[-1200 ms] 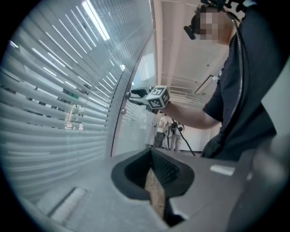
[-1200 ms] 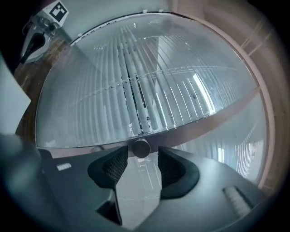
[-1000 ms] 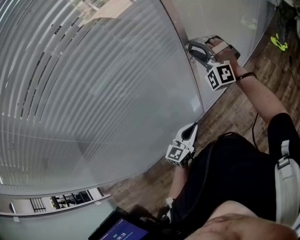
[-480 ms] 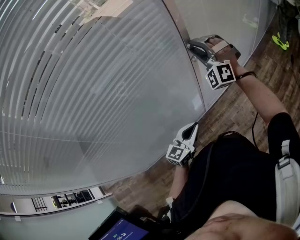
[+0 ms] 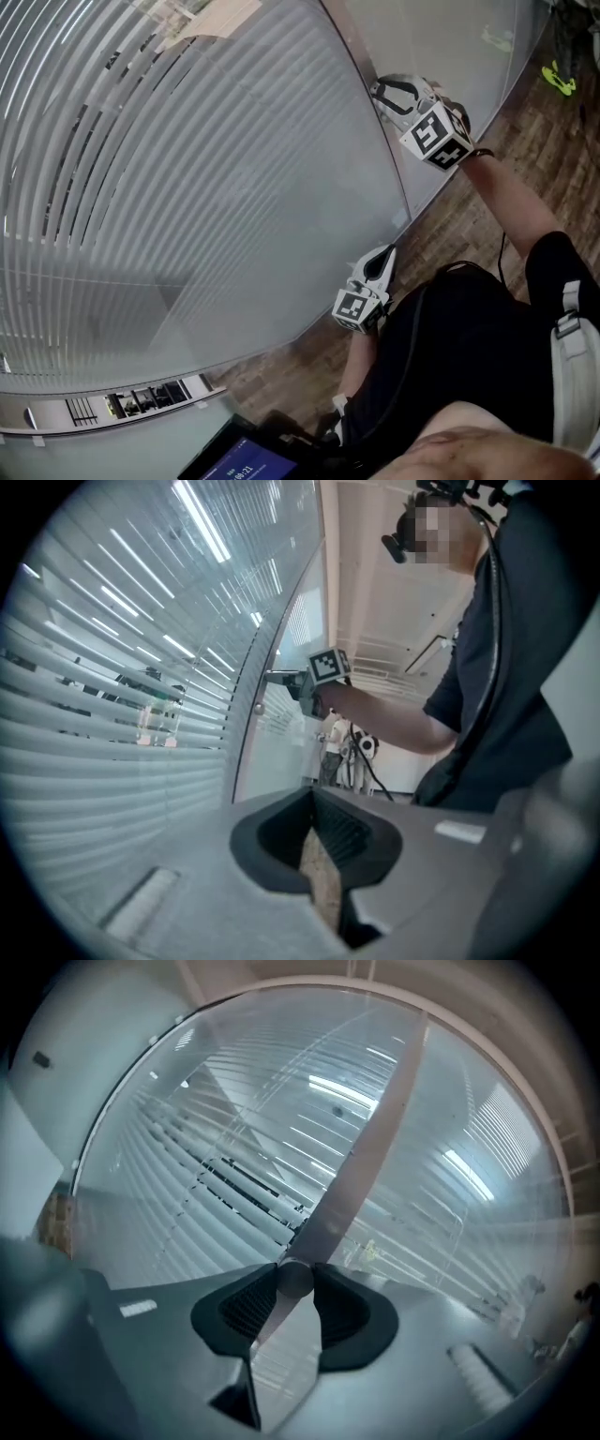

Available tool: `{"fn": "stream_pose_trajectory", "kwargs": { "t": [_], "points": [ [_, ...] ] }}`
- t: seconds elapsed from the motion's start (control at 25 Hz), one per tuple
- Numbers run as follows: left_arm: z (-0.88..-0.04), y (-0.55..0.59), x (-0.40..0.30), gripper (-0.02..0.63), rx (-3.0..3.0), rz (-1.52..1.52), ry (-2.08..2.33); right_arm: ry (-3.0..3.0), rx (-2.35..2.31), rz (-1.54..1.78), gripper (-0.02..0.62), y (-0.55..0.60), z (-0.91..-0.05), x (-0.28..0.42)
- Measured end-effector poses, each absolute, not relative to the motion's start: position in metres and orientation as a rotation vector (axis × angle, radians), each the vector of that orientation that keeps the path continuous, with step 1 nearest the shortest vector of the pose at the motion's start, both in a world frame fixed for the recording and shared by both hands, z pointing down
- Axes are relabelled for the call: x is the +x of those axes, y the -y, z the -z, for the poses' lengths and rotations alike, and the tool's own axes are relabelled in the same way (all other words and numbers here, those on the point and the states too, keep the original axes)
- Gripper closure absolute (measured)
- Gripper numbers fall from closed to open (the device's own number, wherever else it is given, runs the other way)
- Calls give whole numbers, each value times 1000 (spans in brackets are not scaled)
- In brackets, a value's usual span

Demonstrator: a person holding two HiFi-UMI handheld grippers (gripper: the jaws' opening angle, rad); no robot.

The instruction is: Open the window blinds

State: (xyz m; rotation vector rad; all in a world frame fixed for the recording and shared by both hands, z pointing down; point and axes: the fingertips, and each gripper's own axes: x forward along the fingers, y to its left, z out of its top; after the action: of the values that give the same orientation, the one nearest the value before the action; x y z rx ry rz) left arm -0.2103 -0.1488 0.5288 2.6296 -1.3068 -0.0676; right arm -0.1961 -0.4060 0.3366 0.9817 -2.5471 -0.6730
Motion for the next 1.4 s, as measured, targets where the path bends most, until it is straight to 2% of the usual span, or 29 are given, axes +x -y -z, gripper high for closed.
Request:
{"fn": "stream_pose_trajectory", "kwargs": {
  "t": [0.28,0.56,0.76,1.4],
  "points": [
    [-531,145,-217,607,2605,87,1313,2810,1029,118,466,416,-344,-190],
    [-531,145,-217,607,2617,82,1293,2908,1049,-191,466,417,-341,-189],
    [-531,146,-217,607,2617,88,1286,2938,1064,-306,466,417,-339,-186],
    [-533,145,-207,607,2622,84,1250,2978,1042,-356,463,418,-339,-187]
  ]
}}
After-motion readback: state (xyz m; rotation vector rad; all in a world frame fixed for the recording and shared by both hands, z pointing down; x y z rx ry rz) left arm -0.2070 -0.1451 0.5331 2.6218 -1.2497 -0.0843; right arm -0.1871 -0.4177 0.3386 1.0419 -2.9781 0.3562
